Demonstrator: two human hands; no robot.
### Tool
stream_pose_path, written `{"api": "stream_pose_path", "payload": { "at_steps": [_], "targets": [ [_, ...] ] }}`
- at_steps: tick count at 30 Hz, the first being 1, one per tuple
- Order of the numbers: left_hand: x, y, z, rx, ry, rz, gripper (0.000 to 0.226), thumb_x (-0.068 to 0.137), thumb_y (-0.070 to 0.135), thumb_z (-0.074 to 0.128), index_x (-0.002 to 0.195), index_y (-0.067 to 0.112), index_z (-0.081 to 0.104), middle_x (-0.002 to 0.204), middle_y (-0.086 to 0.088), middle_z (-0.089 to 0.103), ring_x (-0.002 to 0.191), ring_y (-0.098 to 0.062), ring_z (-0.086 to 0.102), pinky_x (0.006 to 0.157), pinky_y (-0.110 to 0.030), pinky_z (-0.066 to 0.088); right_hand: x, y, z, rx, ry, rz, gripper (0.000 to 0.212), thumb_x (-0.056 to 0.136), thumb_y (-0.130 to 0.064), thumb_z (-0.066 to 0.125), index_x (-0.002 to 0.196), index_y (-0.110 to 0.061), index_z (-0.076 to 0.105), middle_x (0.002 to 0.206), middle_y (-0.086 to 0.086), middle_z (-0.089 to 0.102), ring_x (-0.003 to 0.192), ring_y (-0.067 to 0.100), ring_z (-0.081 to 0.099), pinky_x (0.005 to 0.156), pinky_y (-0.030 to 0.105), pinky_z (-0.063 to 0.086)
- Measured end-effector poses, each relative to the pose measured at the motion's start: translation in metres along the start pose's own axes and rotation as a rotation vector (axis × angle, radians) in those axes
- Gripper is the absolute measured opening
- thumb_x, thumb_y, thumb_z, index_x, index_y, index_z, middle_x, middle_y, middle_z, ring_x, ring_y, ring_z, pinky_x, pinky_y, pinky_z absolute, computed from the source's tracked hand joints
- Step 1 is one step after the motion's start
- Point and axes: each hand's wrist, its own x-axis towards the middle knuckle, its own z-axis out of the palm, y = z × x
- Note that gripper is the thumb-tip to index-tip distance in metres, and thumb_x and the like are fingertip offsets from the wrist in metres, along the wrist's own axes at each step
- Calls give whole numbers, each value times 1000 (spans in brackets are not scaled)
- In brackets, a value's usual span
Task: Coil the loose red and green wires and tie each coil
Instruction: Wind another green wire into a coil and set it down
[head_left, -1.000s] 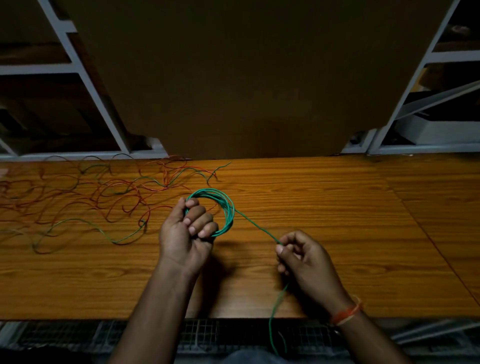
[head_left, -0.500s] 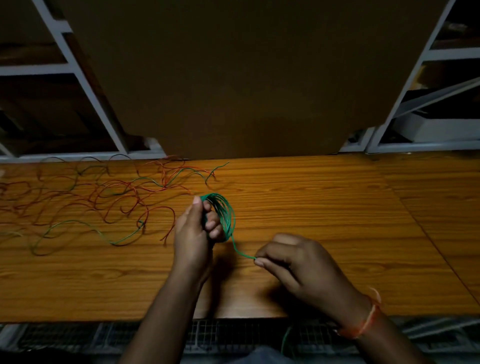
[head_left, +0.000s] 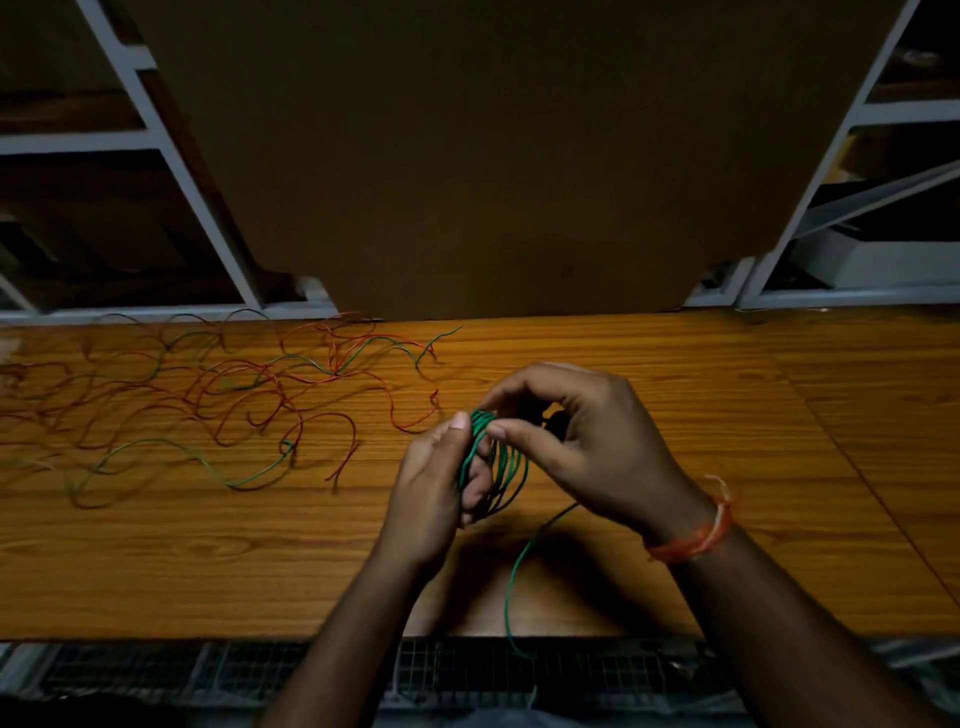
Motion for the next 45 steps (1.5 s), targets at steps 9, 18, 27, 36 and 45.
{"api": "stream_pose_path", "payload": {
  "at_steps": [9, 18, 27, 36, 45],
  "targets": [
    [0, 2, -5, -203, -138, -114, 32, 96, 41, 49, 75, 18, 57, 55, 4, 18, 48, -7, 11, 47, -22, 10, -12, 33, 17, 78, 122, 200, 11, 93, -30, 69, 101, -23, 73, 95, -12, 68, 89, 10, 65, 76, 36, 54],
    [0, 6, 5, -449, -255, -246, 31, 97, 41, 50, 75, 18, 50, 51, 8, 22, 41, -7, 11, 43, -20, 9, -30, 32, 40, 13, 203, 281, 48, 105, -50, 30, 73, -23, 54, 62, -5, 54, 57, 14, 53, 54, 43, 42],
    [5, 8, 1, -722, -177, -325, 30, 101, 34, 48, 75, 19, 50, 47, 11, 27, 40, -3, 11, 37, -16, 14, -43, 45, 40, 183, 144, 309, 47, 108, -47, 35, 82, -13, 55, 68, 2, 56, 59, 16, 52, 56, 41, 40],
    [23, 9, -45, -966, 180, -168, 36, 106, 31, 36, 73, 21, 47, 45, 8, 27, 33, -5, 25, 35, -16, 19, -101, 85, 35, 71, 239, 552, 17, 89, -14, 75, 91, -26, 64, 69, -9, 62, 56, 6, 55, 53, 27, 44],
    [28, -14, -28, -582, 328, -58, 29, 109, 32, 36, 85, 19, 47, 53, 10, 33, 39, -1, 28, 39, -17, 26, -94, 51, 14, -379, -257, 70, 17, 98, -46, 51, 95, -31, 60, 85, -10, 60, 77, 14, 63, 62, 30, 50]
  ]
}}
